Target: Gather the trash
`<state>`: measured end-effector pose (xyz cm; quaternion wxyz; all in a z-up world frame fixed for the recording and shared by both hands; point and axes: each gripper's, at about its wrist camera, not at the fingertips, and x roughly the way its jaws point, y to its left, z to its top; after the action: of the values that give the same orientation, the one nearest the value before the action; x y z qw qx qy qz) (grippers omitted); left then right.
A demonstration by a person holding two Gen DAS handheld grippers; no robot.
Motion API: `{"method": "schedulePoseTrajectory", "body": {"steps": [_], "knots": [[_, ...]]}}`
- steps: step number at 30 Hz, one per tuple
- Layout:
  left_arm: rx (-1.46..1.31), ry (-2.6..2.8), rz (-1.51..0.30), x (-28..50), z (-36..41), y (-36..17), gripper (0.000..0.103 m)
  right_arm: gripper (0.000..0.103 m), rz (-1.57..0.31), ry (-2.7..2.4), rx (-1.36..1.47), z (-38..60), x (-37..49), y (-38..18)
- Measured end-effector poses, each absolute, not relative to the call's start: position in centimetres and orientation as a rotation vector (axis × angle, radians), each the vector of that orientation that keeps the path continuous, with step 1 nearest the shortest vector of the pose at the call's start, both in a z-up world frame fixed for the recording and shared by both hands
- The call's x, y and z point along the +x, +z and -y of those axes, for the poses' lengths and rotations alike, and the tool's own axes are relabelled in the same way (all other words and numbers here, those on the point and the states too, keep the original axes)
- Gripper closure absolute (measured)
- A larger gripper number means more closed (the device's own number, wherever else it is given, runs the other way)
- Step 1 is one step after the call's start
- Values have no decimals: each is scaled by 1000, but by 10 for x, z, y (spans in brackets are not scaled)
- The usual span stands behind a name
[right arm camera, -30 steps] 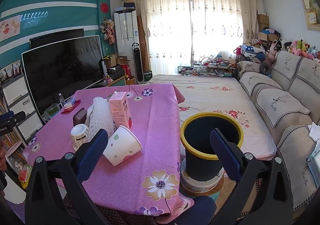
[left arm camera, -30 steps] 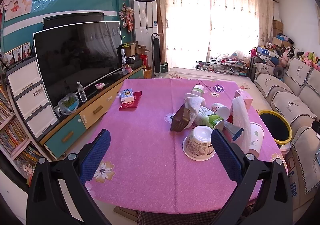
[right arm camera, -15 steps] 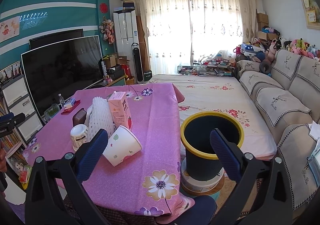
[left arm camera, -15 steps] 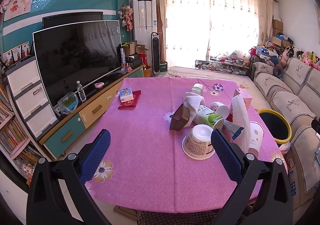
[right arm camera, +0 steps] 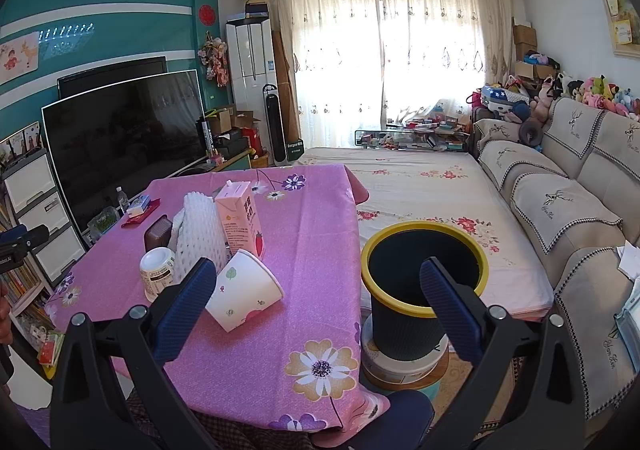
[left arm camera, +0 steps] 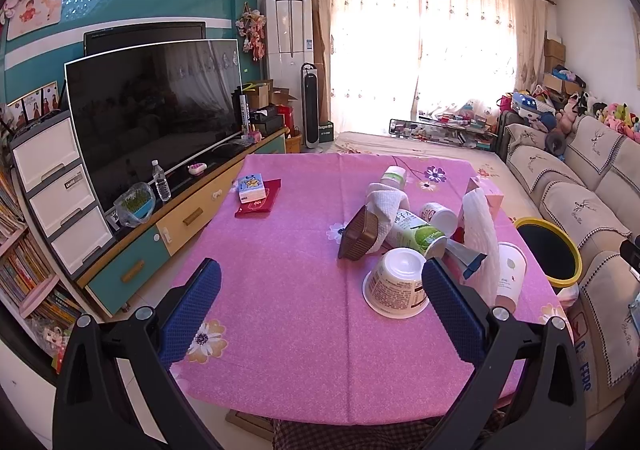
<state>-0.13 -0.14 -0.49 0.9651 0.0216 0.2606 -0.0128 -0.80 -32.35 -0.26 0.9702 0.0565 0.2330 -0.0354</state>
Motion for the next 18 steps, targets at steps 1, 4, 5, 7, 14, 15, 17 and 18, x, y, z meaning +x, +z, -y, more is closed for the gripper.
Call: {"method": "schedulePoseTrajectory", "body": {"steps": [1, 4, 5, 7, 14, 15, 17, 18], "knots": [[44, -26, -528, -1, 1, -5, 4, 6, -471, -71, 115, 323, -8, -3], [45, -28, -528, -1, 1, -5, 4, 6, -474, -73, 114, 323, -7, -4], [45, -28, -529, -1, 1, -5, 4, 6, -475, -72, 115, 323, -7, -5], [46, -30, -532, -1, 2, -5, 4, 6, -478, -71, 115, 323, -6, -7], [52, -36, -541, 0, 6, -6, 4, 6, -479, -71, 118, 323, -6, -9], [52, -35, -539, 1, 6, -7, 4, 6, -479, -71, 117, 323, -6, -8], [52, -35, -540, 1, 6, -7, 4, 6, -478, -72, 119, 324, -6, -7], [51, -35, -541, 1, 5, -7, 4, 6, -479, -71, 120, 324, -6, -7]]}}
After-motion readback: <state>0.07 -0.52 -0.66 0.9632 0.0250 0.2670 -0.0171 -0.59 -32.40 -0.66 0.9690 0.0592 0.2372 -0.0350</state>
